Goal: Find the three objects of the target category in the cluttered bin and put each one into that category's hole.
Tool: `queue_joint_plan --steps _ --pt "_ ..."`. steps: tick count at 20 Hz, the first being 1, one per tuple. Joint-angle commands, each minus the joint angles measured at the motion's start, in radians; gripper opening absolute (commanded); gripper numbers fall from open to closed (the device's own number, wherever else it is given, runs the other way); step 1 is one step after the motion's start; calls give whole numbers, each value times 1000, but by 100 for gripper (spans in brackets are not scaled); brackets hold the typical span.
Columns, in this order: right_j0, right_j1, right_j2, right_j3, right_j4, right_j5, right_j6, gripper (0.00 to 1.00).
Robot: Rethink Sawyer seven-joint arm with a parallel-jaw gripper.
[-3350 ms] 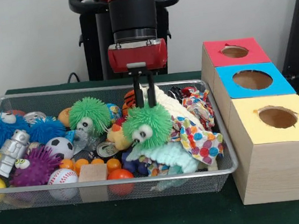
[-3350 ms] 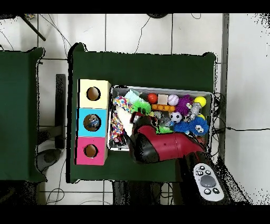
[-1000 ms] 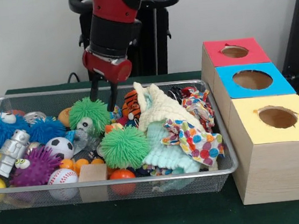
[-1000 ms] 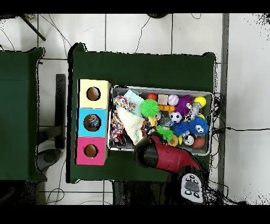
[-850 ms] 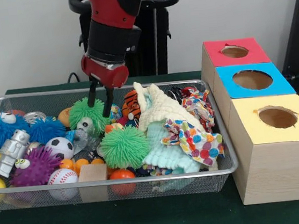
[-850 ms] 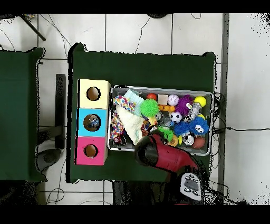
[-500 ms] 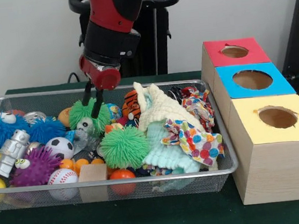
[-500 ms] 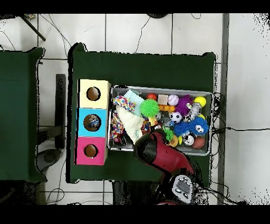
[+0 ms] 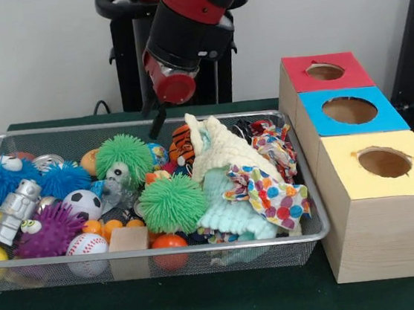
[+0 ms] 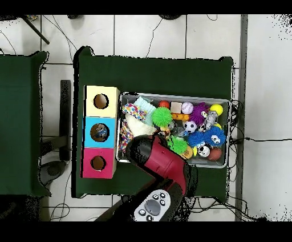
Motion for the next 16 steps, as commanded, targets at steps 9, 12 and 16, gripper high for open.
queue_joint_plan --steps 9,12,16 --pt "-181 -5 97 -57 78 -271 206 100" --pt "-248 -52 190 -21 53 -319 179 100" --pt "-320 -93 276 5 -16 -355 122 100"
